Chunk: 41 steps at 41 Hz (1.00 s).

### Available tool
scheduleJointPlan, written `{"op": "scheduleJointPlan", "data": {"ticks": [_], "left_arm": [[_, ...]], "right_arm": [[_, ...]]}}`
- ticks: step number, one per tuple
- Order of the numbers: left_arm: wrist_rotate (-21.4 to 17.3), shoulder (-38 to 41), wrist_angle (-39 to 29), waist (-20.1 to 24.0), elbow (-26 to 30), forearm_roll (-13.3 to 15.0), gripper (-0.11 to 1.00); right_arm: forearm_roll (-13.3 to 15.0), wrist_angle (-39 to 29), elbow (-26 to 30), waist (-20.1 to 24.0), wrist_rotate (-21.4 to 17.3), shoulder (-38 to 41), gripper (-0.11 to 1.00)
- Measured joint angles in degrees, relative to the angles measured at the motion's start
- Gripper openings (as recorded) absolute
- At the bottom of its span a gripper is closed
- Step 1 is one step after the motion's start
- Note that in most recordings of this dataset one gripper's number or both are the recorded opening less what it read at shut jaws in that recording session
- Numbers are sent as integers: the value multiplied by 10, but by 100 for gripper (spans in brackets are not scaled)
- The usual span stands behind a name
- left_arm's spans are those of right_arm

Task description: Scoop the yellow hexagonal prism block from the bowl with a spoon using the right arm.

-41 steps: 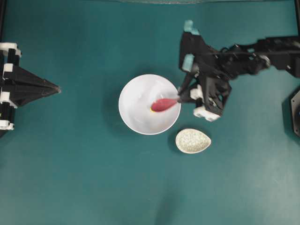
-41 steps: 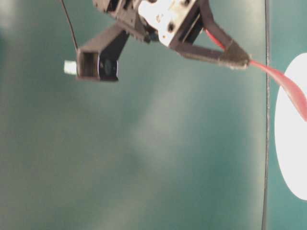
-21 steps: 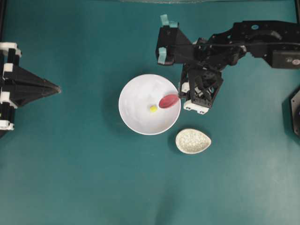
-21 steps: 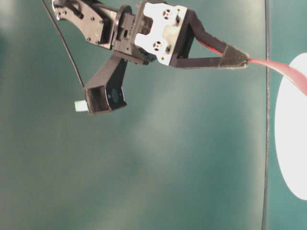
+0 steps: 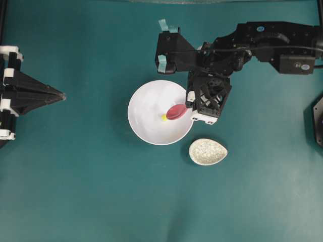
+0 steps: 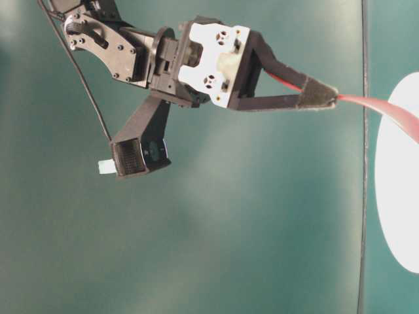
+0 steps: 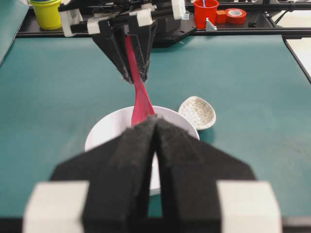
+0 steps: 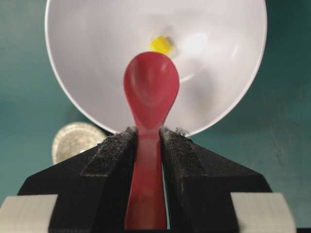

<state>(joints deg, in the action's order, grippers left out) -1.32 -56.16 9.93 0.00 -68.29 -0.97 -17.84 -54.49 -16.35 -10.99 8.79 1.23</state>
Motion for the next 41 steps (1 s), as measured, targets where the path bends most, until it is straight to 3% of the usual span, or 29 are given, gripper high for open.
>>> {"op": "scheduleJointPlan", "data": {"ticks": [41], "left_arm": [[0, 0, 0, 0, 0, 0, -1]], "right_arm": [[2, 5, 0, 9, 2, 41, 23]]}}
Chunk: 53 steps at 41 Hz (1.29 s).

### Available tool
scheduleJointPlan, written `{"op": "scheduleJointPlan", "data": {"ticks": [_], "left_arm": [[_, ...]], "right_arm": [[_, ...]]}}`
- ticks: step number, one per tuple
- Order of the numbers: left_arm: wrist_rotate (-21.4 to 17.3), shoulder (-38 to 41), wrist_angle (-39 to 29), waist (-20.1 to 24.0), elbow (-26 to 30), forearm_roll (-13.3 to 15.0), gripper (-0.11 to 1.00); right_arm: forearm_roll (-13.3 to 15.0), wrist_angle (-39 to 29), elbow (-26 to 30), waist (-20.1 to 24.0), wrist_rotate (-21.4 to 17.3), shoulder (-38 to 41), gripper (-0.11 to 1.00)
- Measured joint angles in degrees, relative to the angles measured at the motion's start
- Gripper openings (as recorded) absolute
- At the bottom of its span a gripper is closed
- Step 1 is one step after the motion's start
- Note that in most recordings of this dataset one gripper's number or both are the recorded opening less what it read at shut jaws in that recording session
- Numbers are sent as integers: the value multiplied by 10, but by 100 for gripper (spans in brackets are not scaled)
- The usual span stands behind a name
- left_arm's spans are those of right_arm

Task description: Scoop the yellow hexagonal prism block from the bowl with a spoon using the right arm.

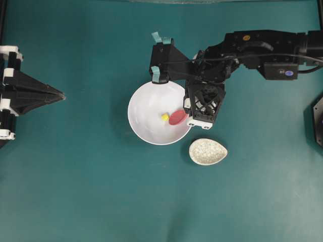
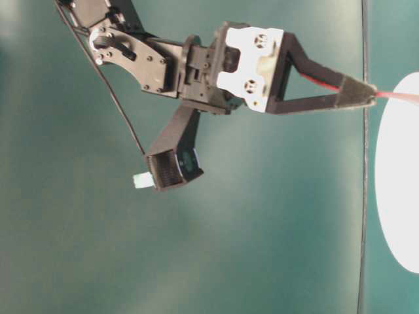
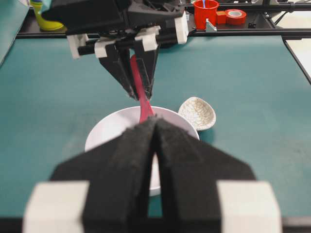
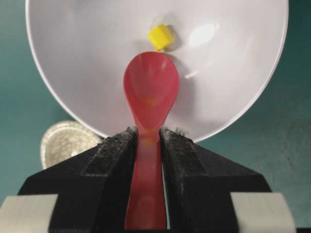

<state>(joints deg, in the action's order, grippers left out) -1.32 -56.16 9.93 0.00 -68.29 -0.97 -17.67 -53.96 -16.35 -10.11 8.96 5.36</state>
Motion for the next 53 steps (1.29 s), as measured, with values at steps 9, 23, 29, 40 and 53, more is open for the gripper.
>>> {"op": "scheduleJointPlan", "data": {"ticks": [9, 23, 29, 40, 53], "left_arm": [[0, -1, 0, 0, 0, 0, -1], [0, -2, 0, 0, 0, 0, -1], [0, -3, 0, 0, 0, 1, -1], [0, -3, 0, 0, 0, 1, -1], [1, -3, 0, 0, 0, 0, -1]], "right_arm": [[0, 27, 0, 0, 2, 4, 23], [-1, 61, 0, 5, 19, 12, 23], [0, 71, 0, 7, 21, 19, 23], [0, 103, 0, 7, 22, 23, 23], [0, 137, 0, 7, 22, 23, 23]]}}
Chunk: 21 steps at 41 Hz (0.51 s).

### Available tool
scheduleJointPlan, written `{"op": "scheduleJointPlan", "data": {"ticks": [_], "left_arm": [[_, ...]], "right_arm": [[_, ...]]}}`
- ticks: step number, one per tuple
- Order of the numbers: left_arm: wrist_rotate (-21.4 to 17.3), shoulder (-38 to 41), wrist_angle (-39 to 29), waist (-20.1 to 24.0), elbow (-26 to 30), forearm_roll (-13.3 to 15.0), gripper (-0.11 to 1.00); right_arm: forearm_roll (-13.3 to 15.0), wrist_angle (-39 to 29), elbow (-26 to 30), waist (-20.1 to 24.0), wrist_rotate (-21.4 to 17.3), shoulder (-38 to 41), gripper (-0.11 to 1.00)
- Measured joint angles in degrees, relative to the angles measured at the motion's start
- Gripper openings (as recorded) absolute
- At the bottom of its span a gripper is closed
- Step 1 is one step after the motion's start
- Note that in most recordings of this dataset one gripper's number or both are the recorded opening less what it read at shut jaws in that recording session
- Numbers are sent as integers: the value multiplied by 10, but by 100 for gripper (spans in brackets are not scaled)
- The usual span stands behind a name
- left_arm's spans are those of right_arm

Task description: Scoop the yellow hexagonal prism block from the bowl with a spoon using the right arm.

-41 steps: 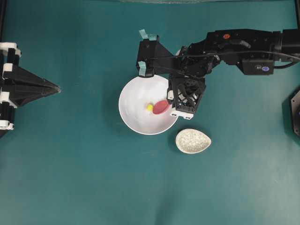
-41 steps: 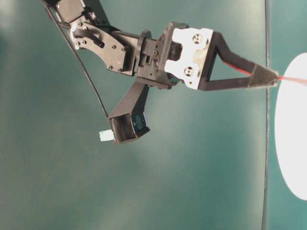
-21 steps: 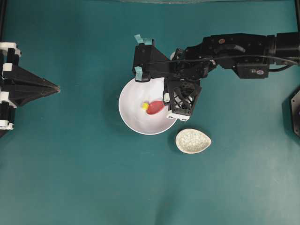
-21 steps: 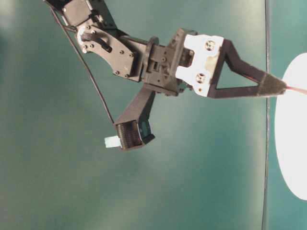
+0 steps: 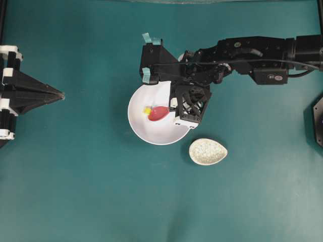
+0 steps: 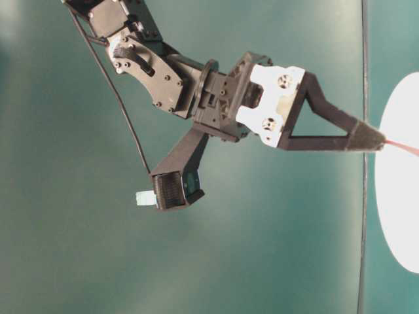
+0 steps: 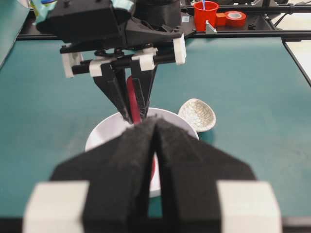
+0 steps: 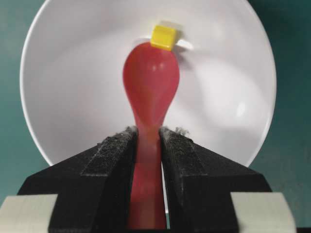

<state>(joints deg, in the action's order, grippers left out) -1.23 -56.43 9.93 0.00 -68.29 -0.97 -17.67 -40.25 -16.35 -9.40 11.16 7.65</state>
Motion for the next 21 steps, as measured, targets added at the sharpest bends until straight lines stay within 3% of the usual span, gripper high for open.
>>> {"op": "scheduleJointPlan", "data": {"ticks": [21], "left_arm": [[-1, 0, 0, 0, 0, 0, -1]], "right_arm": [[0, 47, 0, -1, 0, 0, 23]]}}
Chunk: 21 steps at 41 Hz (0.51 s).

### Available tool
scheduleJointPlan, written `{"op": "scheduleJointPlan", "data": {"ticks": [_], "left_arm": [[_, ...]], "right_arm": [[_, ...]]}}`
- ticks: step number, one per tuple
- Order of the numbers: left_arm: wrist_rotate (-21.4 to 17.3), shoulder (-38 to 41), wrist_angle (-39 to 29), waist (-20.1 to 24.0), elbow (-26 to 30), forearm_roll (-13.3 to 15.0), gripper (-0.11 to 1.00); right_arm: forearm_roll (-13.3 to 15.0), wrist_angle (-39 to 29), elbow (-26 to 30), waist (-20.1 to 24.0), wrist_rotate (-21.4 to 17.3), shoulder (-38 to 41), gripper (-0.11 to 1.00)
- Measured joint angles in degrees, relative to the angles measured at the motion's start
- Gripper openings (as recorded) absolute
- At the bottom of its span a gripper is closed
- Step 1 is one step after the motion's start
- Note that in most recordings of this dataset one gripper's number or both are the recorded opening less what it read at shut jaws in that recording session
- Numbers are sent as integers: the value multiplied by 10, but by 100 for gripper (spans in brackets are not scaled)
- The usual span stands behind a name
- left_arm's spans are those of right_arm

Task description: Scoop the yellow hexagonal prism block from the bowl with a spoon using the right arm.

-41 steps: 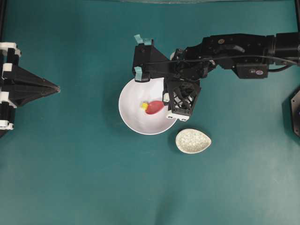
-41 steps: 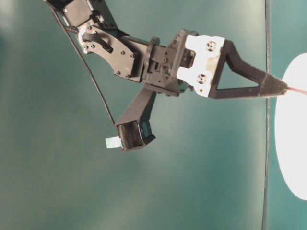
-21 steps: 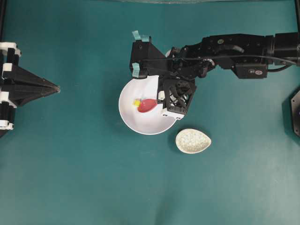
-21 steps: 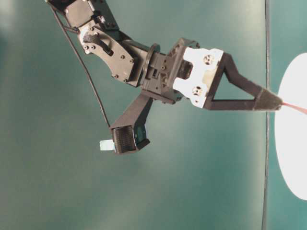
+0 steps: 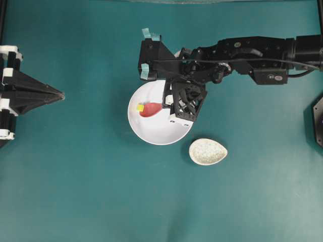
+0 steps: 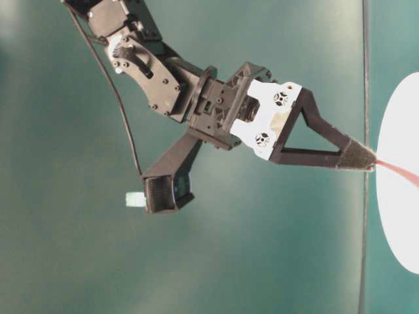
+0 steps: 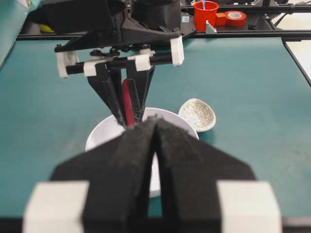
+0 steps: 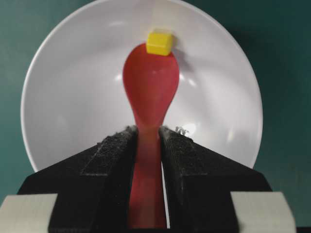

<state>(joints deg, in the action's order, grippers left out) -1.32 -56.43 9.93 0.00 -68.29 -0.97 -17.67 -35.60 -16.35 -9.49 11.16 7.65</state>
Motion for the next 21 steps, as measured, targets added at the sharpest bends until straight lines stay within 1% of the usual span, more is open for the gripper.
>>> {"op": "scheduleJointPlan", "data": {"ticks": [21], "left_arm": [[0, 0, 4, 0, 0, 0, -1]], "right_arm": [[0, 25, 0, 1, 0, 0, 23]]}}
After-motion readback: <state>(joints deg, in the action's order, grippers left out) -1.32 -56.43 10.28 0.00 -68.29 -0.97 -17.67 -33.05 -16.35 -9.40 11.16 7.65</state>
